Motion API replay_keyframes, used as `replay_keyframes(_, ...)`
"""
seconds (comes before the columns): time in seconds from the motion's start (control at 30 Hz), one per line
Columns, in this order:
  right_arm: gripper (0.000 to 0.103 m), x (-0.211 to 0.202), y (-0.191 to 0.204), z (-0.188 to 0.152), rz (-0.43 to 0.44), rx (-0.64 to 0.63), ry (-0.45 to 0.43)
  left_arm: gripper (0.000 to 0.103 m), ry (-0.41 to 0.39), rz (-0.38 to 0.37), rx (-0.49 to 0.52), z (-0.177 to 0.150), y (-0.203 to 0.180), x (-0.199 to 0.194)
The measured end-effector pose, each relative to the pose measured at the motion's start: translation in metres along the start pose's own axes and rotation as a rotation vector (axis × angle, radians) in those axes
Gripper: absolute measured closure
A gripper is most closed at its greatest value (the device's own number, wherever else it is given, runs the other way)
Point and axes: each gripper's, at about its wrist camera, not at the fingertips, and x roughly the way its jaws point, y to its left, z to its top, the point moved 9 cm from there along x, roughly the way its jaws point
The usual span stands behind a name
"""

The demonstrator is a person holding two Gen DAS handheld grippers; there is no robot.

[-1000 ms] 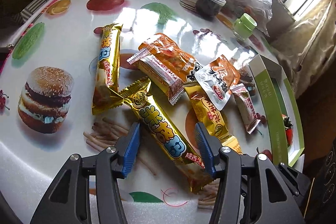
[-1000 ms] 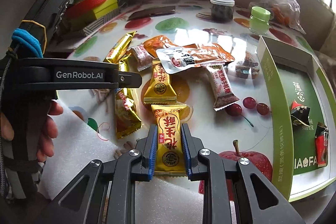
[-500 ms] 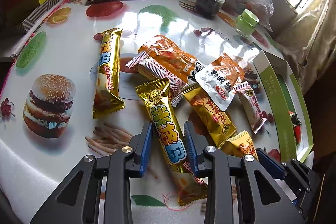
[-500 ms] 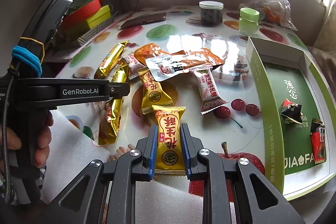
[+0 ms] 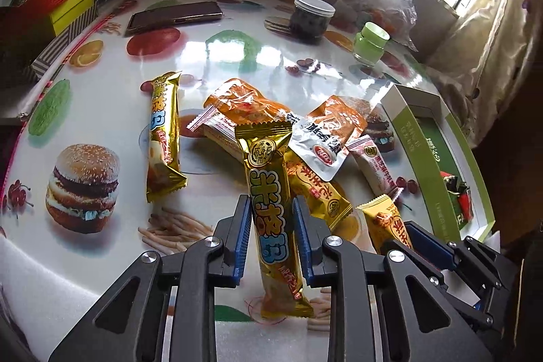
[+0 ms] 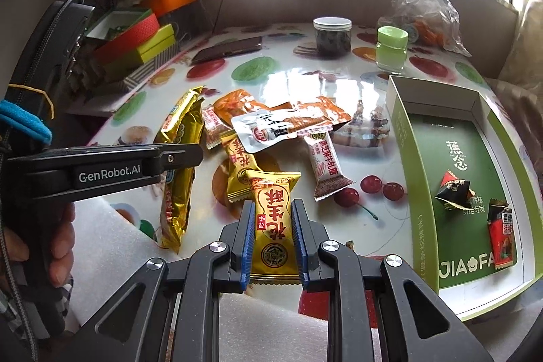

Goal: Organize snacks
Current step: 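Grasp the gold stick snack bar with the left gripper and lift it, then carry the gold bar and the yellow packet over the green gift box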

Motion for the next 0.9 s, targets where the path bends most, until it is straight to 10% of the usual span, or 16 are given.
replay_keyframes(0.9,0.083,-0.053,-0.061,0.026,-0.075,0.156,-0.131,0.079,-0.081,-0.095,0.128,0.026,-0.063,-0.034)
